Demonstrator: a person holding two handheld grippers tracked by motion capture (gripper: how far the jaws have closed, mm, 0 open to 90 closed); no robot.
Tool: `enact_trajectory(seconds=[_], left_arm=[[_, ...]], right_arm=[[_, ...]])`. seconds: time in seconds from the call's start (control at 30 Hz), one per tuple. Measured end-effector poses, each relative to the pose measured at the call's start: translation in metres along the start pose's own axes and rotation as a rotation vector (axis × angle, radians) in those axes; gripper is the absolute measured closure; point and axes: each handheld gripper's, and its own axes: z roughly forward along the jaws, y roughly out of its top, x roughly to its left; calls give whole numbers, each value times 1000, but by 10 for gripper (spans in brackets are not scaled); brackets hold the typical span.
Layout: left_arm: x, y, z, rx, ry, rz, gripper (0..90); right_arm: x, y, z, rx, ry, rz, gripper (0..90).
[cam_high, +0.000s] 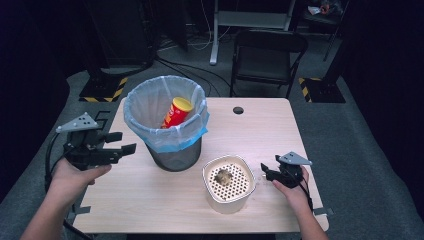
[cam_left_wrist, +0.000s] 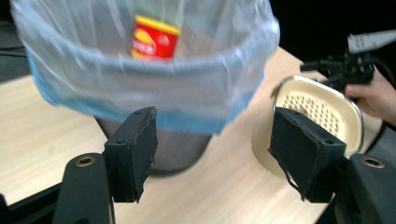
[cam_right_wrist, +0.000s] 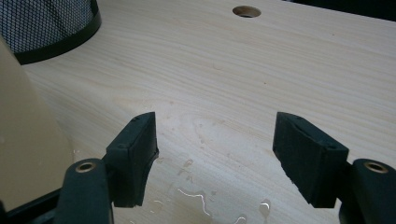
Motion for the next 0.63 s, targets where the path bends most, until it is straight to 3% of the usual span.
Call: enact_trajectory(seconds=[0.33,0.37,0.63], left_arm=[[13,-53,24,15,-12,-36,306],[16,-62,29,8,-2,-32,303],[29,-93,49,11,37,-42,268]], right_arm=[[0,0,0,2,0,-2,302],[0,-1,0,7,-2,1,302],[-2,-2,0,7,-11,2,302]])
